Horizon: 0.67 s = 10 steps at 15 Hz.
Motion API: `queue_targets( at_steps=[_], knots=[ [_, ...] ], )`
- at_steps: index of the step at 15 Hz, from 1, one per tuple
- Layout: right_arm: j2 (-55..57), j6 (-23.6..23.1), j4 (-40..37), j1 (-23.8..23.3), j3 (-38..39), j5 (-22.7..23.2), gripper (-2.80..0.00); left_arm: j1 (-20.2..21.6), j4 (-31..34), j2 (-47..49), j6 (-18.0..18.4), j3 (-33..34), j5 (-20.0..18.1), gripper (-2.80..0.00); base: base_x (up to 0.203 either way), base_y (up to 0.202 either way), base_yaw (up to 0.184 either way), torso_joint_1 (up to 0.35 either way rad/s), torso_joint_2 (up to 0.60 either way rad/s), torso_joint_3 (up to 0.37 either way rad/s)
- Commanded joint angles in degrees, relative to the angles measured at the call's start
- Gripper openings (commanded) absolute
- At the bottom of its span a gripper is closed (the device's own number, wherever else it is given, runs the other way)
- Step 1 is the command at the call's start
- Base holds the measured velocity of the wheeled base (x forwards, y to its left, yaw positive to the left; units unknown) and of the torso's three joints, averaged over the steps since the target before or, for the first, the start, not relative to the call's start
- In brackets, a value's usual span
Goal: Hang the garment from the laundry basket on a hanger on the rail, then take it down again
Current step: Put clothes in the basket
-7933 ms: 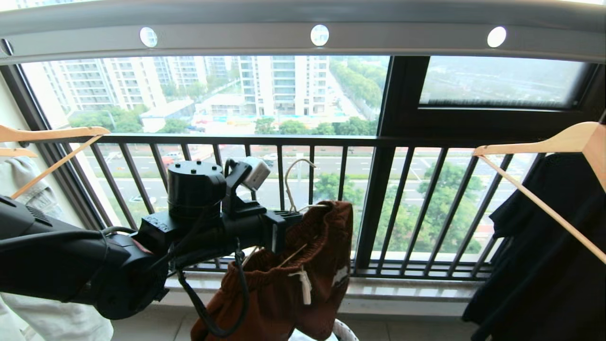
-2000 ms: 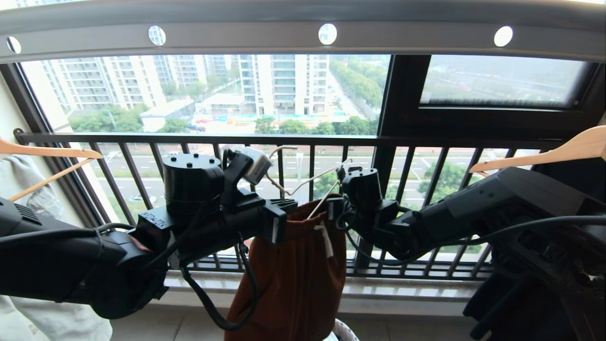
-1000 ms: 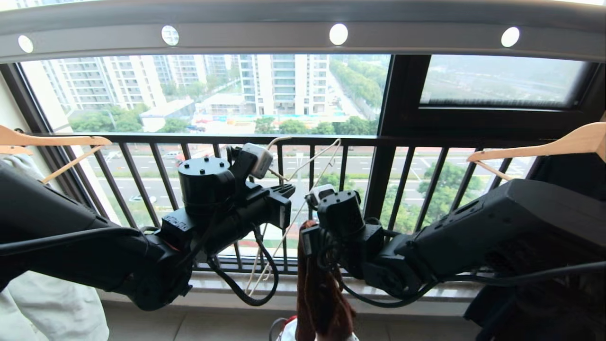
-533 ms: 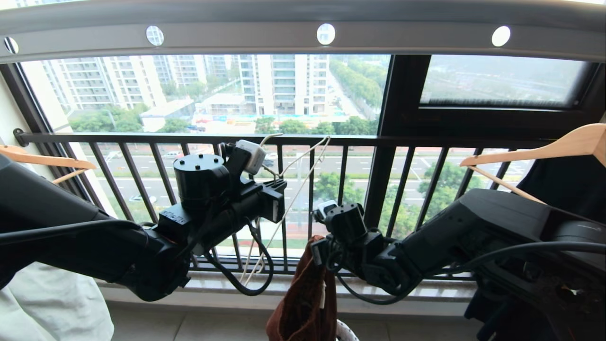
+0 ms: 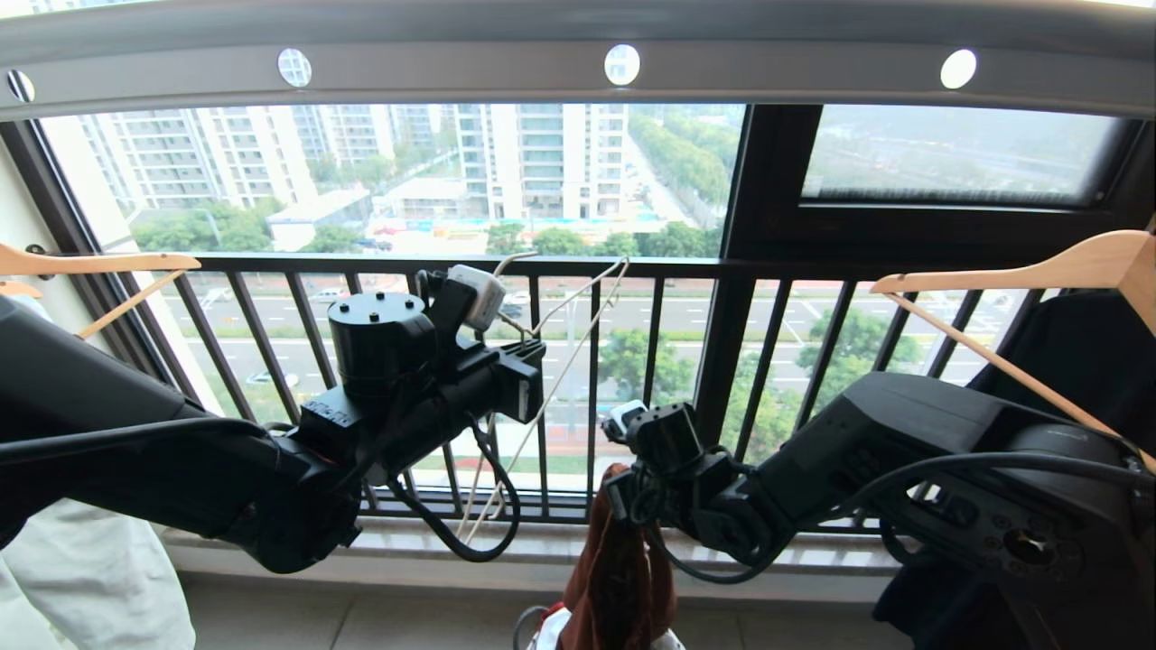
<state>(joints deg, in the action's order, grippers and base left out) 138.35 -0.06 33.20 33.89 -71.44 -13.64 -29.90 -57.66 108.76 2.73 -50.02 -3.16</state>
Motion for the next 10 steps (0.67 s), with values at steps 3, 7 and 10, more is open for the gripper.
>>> queue_targets(
  at_steps=[3, 7, 10],
  knots=[
    [2.54, -1.08, 0.46, -1.28, -0.02, 0.54, -2.8, 0.02, -0.35, 0.04, 0.0, 0.01, -0.01, -2.8, 0.0, 0.0, 0.0, 0.0, 0.0, 0.0],
    [3.68, -1.18, 0.38, -2.87, -1.42, 1.1, 0.0, 0.02, -0.35, -0.14, 0.0, 0.01, -0.01, -2.8, 0.0, 0.0, 0.0, 0.0, 0.0, 0.0],
    [3.76, -1.17, 0.01, -2.87, -1.77, 1.17, 0.0, -0.07, -0.35, -0.04, 0.0, 0.01, -0.01, -2.8, 0.0, 0.0, 0.0, 0.0, 0.0, 0.0]
  ],
)
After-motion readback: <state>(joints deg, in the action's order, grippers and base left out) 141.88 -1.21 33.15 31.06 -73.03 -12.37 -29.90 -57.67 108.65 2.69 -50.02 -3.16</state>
